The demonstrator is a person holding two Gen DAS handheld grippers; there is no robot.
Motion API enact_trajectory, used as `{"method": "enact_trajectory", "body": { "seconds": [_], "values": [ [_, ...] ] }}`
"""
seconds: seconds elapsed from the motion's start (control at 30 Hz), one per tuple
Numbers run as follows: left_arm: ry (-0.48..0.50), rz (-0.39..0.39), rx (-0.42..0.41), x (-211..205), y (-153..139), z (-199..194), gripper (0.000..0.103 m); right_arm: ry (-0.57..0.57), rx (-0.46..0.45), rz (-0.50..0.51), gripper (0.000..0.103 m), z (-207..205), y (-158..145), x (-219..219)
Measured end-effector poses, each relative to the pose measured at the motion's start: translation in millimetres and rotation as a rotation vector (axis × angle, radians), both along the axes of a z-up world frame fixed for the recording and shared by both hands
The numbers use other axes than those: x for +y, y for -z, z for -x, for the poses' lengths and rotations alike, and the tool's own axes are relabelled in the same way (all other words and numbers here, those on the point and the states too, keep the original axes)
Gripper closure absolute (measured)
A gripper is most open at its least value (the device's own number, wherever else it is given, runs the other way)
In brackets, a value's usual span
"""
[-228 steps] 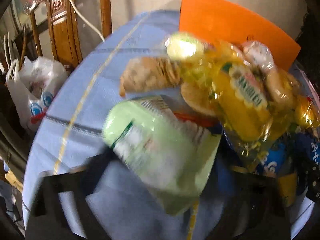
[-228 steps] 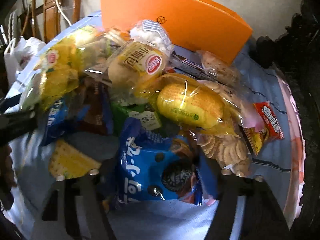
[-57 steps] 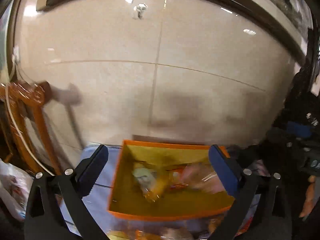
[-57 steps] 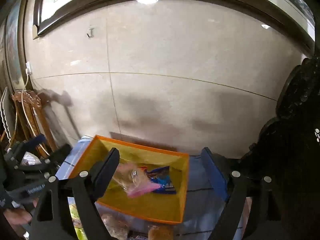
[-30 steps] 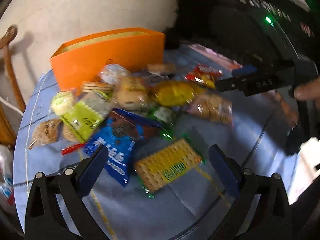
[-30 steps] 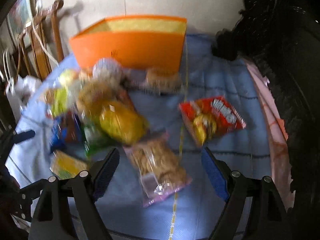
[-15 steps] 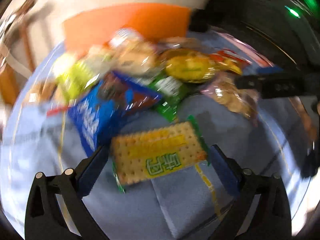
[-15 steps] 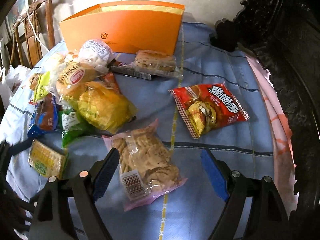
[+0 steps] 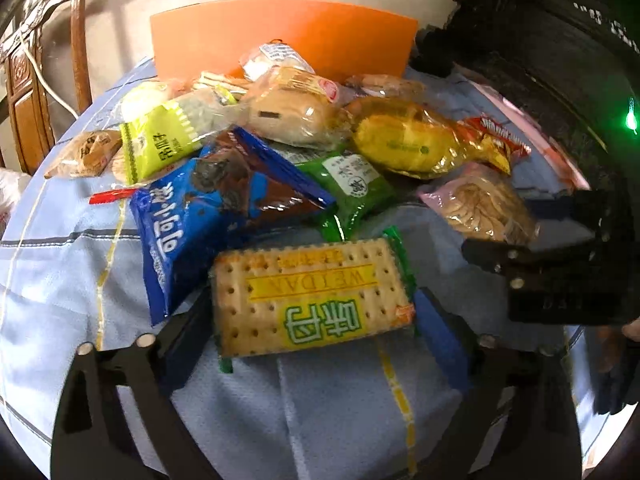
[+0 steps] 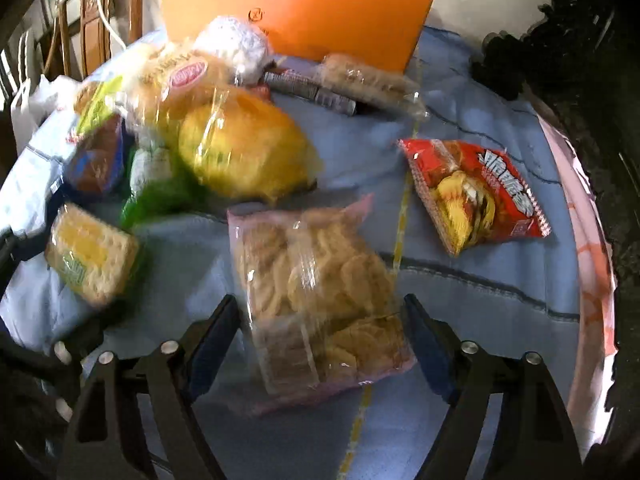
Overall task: Organize snacks
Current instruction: 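Drop clear cookie bag with right tool while left tool drops WEIDAN crackers into box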
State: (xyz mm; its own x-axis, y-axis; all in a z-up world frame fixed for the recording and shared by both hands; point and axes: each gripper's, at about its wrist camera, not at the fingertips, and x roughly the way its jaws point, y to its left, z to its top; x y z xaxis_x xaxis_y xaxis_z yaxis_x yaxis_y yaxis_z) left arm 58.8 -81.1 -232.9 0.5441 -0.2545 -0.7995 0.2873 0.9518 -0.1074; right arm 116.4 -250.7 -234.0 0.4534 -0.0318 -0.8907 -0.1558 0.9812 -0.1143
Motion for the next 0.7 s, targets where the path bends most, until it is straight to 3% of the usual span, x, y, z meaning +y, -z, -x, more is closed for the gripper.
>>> {"method": "enact_trajectory", "body": {
  "seconds": [0.13,0.37,0.7],
  "values": [
    [0.014,0.052,-0.002,8.1,-1.1,2.4,0.014,0.026,0.010,-0.043,0.053,1.2,-6.9,-5.5],
    [0.029,0.067,-0.054,13.6,-12.2,14.3,0.014,0.070,0.004,-0.071,0.054,14.3,-14.9,-9.9],
    [0.069,0.082,-0.128,40.2,-57.4,36.4,0.013,0.073,-0.063,-0.138,0.055,27.9,-46.1,-11.6]
  ]
}}
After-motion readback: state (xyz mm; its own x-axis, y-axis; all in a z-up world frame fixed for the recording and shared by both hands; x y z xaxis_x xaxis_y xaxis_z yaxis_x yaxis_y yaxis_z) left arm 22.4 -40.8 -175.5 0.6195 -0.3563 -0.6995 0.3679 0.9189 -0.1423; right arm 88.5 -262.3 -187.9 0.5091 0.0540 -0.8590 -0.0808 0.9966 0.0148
